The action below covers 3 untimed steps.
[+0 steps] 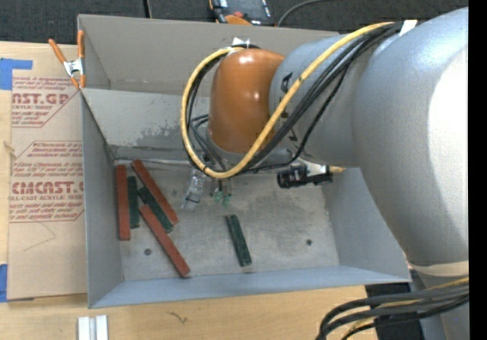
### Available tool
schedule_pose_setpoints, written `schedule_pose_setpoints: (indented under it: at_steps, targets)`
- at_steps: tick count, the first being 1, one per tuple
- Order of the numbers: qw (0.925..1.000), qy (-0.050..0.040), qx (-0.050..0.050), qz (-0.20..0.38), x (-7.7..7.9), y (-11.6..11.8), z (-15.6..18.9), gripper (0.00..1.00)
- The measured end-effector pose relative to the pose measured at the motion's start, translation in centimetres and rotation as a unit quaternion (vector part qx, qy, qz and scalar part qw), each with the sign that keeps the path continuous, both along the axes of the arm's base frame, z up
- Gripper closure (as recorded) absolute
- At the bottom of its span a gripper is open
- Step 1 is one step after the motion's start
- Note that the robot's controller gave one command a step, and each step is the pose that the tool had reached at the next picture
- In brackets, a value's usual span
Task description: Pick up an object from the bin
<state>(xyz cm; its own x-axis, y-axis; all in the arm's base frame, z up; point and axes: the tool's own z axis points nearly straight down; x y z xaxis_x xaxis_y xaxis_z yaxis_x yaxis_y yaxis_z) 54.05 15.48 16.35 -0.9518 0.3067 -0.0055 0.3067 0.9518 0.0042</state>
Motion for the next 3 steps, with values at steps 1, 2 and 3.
schedule_pose_setpoints:
  at_steps: [1, 2, 3]
  targets:
    - [1.0, 0.0026, -0.001, 0.0, -0.1, -0.1, -0.4, 0.0]
    - [1.0, 0.007, -0.001, -0.002, -5.1, 9.0, -8.4, 0.0]
    - [1.0, 0.0037, -0.001, -0.005, -4.7, 8.6, -8.1, 1.0]
